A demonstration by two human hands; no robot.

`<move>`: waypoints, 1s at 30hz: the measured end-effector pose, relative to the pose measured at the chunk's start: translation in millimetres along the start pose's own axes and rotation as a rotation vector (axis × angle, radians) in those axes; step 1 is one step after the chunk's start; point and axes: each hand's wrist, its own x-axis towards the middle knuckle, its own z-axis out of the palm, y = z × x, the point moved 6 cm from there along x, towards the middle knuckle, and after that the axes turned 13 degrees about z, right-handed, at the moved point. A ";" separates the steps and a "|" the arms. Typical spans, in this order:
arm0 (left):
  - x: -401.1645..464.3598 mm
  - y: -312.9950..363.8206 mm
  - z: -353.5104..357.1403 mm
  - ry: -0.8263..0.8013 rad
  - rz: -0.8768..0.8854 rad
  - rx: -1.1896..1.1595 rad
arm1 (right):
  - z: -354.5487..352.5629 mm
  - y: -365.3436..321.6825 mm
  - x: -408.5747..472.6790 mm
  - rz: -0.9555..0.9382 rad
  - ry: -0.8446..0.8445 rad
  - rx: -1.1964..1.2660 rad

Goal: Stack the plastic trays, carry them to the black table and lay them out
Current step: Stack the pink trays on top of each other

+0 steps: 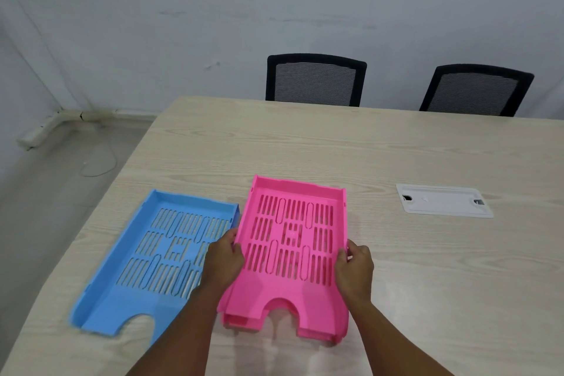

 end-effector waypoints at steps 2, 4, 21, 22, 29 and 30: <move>0.6 -0.3 1.9 0.004 -0.013 -0.005 | -1.9 -1.5 2.4 0.000 -0.008 -0.006; -0.8 -1.0 3.2 0.009 -0.009 -0.007 | -3.3 -2.4 4.9 0.000 -0.025 -0.022; -6.5 -14.9 16.8 -0.034 -0.119 -0.205 | 8.0 18.4 -0.3 0.163 -0.141 0.031; -6.0 -17.4 18.9 -0.067 -0.142 -0.233 | 8.1 18.3 -0.8 0.194 -0.160 0.063; -1.2 -23.1 22.7 -0.177 -0.217 -0.206 | 16.5 27.6 -9.3 0.348 -0.385 0.200; -1.3 -21.9 22.9 -0.180 -0.213 -0.200 | 15.6 27.6 -10.7 0.345 -0.385 0.213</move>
